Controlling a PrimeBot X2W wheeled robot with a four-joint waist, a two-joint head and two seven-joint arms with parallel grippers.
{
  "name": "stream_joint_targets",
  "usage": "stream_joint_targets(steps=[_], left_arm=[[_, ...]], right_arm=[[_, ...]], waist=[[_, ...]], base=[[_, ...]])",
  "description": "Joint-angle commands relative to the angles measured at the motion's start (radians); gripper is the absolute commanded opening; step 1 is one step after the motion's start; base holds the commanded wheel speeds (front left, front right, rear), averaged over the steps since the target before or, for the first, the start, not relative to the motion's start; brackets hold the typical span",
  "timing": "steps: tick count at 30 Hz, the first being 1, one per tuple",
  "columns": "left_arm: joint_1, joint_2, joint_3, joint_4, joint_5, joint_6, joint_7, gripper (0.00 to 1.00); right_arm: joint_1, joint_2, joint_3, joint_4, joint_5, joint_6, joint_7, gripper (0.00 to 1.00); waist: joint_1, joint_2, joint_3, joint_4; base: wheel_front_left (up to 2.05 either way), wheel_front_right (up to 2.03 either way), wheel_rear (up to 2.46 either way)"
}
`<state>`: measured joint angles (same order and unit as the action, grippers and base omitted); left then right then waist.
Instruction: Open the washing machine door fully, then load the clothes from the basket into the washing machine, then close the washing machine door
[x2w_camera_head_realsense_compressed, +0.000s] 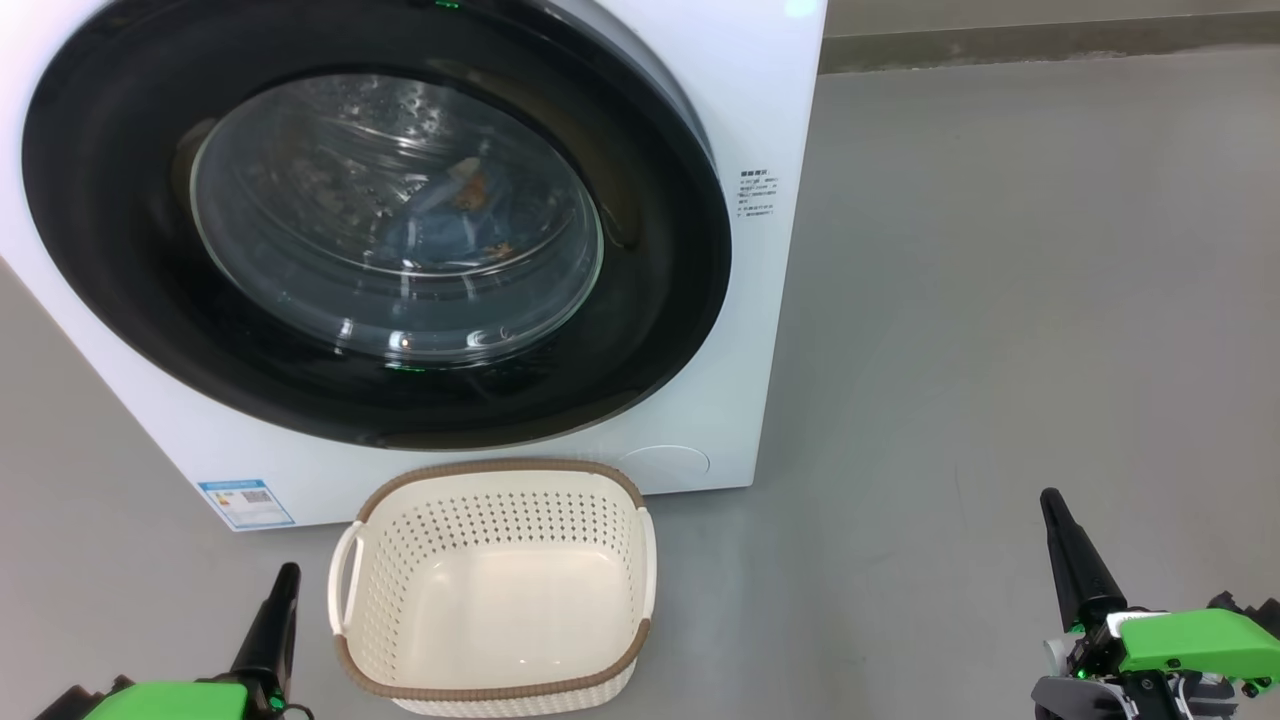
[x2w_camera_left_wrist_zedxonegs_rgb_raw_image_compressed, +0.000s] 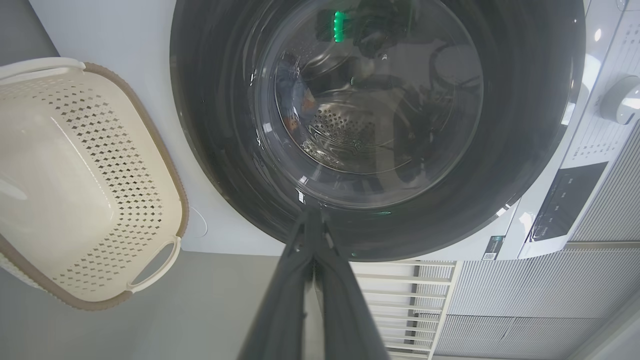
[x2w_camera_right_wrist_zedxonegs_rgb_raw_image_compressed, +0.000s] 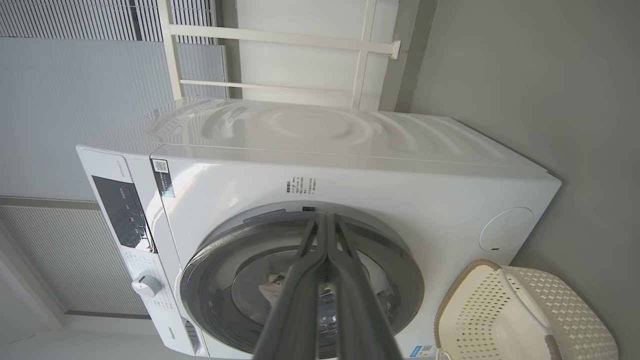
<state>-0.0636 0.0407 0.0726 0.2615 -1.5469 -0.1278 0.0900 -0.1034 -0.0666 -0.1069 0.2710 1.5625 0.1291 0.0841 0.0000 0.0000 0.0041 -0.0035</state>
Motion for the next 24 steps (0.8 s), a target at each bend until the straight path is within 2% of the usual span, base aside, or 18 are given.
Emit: stream_joint_targets(steps=[1, 5, 24], left_arm=[[-0.043, 0.011, 0.036, -0.018, -0.026, -0.003, 0.012, 0.00], [-0.044, 0.010, 0.042, -0.016, -0.061, -0.003, 0.024, 0.00], [-0.044, 0.010, 0.042, -0.016, -0.061, -0.003, 0.024, 0.00]], right_arm=[[-0.007, 0.000, 0.013, -0.027, 0.020, 0.002, 0.010, 0.00], [-0.004, 0.009, 0.003, -0.027, 0.054, 0.002, 0.022, 0.00], [-0.004, 0.011, 0.000, -0.027, 0.052, 0.002, 0.024, 0.00]], waist=[[0.0000, 0.0000, 0.000, 0.001], [0.0000, 0.0000, -0.001, 0.004], [0.0000, 0.0000, -0.001, 0.004]], base=[[0.00, 0.00, 0.00], [0.00, 0.00, 0.00], [0.00, 0.00, 0.00]])
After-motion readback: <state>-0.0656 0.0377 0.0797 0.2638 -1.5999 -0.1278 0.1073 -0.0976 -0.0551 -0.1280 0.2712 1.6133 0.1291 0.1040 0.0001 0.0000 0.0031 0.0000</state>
